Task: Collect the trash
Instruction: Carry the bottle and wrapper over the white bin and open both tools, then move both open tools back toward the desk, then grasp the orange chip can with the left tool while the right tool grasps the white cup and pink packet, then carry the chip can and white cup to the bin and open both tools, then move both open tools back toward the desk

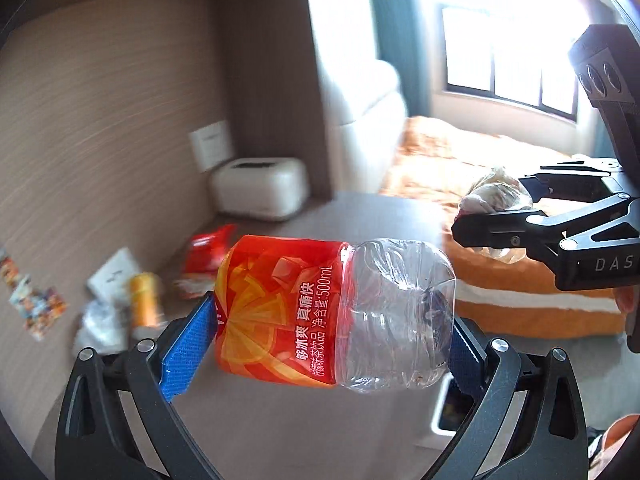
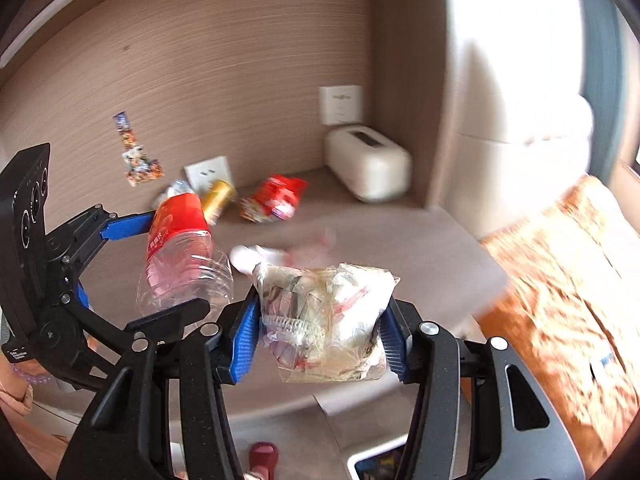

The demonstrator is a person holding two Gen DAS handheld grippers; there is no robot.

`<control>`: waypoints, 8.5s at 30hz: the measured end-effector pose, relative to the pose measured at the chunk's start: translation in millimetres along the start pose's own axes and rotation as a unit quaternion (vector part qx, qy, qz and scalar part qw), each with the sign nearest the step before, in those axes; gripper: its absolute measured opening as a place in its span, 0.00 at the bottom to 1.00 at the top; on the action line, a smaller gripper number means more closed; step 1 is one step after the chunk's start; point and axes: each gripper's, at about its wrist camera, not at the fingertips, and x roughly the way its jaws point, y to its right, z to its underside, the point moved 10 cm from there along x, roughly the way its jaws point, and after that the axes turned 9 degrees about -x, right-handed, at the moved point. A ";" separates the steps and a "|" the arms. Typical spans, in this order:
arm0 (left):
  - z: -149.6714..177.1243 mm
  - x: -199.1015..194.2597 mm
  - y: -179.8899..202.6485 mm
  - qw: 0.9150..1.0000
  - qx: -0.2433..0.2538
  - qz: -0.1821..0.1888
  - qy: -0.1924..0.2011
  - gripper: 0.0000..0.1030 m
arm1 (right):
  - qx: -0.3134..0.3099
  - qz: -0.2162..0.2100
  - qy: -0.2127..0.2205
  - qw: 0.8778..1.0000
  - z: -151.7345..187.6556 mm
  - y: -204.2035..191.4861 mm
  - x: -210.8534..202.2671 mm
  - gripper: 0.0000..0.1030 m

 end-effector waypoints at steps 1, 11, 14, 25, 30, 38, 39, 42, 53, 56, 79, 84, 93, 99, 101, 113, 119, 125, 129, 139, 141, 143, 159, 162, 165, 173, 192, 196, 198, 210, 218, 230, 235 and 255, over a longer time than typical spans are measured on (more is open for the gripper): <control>2.0 1.8 18.7 1.000 0.007 0.013 -0.003 0.94 | 0.013 0.008 -0.005 1.000 14.3 11.3 -10.1 0.52; 46.1 29.2 161.4 0.990 0.065 0.114 -0.052 0.95 | 0.116 0.076 -0.046 0.989 130.4 87.3 -69.7 0.52; 68.8 43.4 197.5 0.984 0.086 0.137 -0.071 0.95 | 0.144 0.088 -0.057 0.984 162.4 102.9 -74.5 0.52; 161.8 114.5 266.9 0.965 0.134 0.181 -0.136 0.95 | 0.231 0.118 -0.097 0.961 283.7 141.8 -40.4 0.52; 232.3 168.3 288.4 0.953 0.150 0.199 -0.174 0.95 | 0.263 0.122 -0.110 0.951 341.5 153.6 0.6 0.52; 341.5 256.5 319.1 0.938 0.170 0.223 -0.204 0.95 | 0.299 0.093 -0.140 0.940 435.6 153.4 94.8 0.52; 351.7 264.4 320.1 0.937 0.170 0.225 -0.206 0.95 | 0.299 0.091 -0.142 0.939 446.8 153.0 105.4 0.52; 387.2 289.7 321.3 0.930 0.162 0.235 -0.231 0.96 | 0.299 0.075 -0.161 0.938 481.5 148.6 136.8 0.59; 456.4 324.4 310.7 0.918 0.189 0.221 -0.269 0.96 | 0.282 0.090 -0.244 0.924 572.1 135.9 188.3 0.96; 449.9 313.6 313.4 0.916 0.190 0.240 -0.260 0.96 | 0.286 0.086 -0.258 0.919 582.4 134.4 198.3 0.96; 295.8 195.6 272.3 0.950 0.141 0.190 -0.205 0.96 | 0.273 0.100 -0.172 0.941 413.3 117.6 65.4 0.96; 223.6 140.6 246.1 0.966 0.101 0.169 -0.170 0.96 | 0.245 0.098 -0.122 0.957 329.0 104.6 21.3 0.96; 117.1 69.7 153.9 0.991 0.030 0.084 -0.097 0.96 | 0.185 0.061 -0.032 0.980 182.3 78.1 -11.3 0.96; 70.6 41.6 60.7 0.998 -0.011 0.001 -0.058 0.96 | 0.120 0.012 0.004 0.993 100.7 40.3 14.0 0.96; 57.8 34.6 28.1 0.998 -0.024 -0.027 -0.049 0.96 | 0.105 -0.005 0.013 0.994 78.2 24.8 22.4 0.96; 37.9 15.8 -144.5 0.985 -0.103 -0.137 -0.024 0.96 | 0.021 -0.073 0.021 0.997 2.7 -63.2 94.7 0.96; 27.4 45.2 -190.6 0.983 -0.112 -0.143 -0.027 0.96 | -0.013 -0.097 0.010 0.995 -11.7 -101.3 146.9 0.96; 22.5 95.8 -230.8 0.981 -0.122 -0.140 -0.054 0.96 | -0.052 -0.089 -0.029 0.994 -20.6 -127.8 204.3 0.81; 21.4 124.9 -246.3 0.982 -0.115 -0.132 -0.073 0.96 | -0.061 -0.086 -0.054 0.993 -20.0 -132.8 229.8 0.69; 42.3 179.1 -265.6 0.974 -0.132 -0.108 -0.148 0.71 | -0.068 -0.066 -0.070 0.993 -25.6 -130.1 249.3 0.34; 41.3 180.0 -268.1 0.974 -0.142 -0.104 -0.144 0.49 | -0.065 -0.063 -0.067 0.994 -27.2 -128.4 248.9 0.34; 39.1 179.3 -265.1 0.975 -0.130 -0.103 -0.145 0.43 | -0.057 -0.053 -0.074 0.994 -27.8 -123.8 246.5 0.32; 21.0 95.4 -193.6 0.988 -0.080 -0.096 -0.085 0.40 | -0.027 -0.033 -0.045 0.998 -40.5 -94.1 167.8 0.32; 21.9 79.1 -164.6 0.991 -0.073 -0.083 -0.082 0.40 | -0.020 -0.025 -0.001 0.999 -42.2 -81.9 143.7 0.32; 20.0 69.7 -132.0 0.992 -0.062 -0.067 -0.082 0.40 | -0.009 -0.014 0.003 1.000 -31.4 -65.8 117.0 0.32; 30.9 63.1 -18.9 0.995 -0.033 0.001 -0.091 0.40 | 0.020 0.032 -0.002 0.999 22.3 -14.2 41.5 0.32; 112.0 88.0 193.1 0.979 0.058 0.108 -0.165 0.40 | 0.139 0.078 -0.051 0.986 174.1 82.7 -44.5 0.32; 148.6 110.2 216.2 0.970 0.070 0.128 -0.194 0.40 | 0.181 0.064 -0.065 0.979 211.6 95.7 -35.9 0.32; 171.5 125.1 226.5 0.965 0.073 0.140 -0.210 0.40 | 0.205 0.053 -0.075 0.974 236.3 100.6 -20.1 0.32; 345.6 258.6 275.4 0.935 0.077 0.179 -0.297 0.42 | 0.283 0.058 -0.138 0.947 399.0 122.4 95.2 0.32; 426.5 310.7 275.8 0.915 0.046 0.194 -0.351 0.95 | 0.304 0.078 -0.170 0.934 488.1 133.4 152.2 0.96; 377.3 270.9 254.0 0.925 0.049 0.192 -0.323 0.95 | 0.291 0.084 -0.180 0.936 465.0 118.4 131.0 0.96; 322.1 237.9 242.5 0.938 0.033 0.189 -0.290 0.95 | 0.285 0.083 -0.155 0.942 412.8 111.4 103.8 0.96; 103.0 82.0 103.1 0.984 -0.090 0.094 -0.125 0.95 | 0.156 0.028 0.000 0.987 136.1 62.6 24.2 0.96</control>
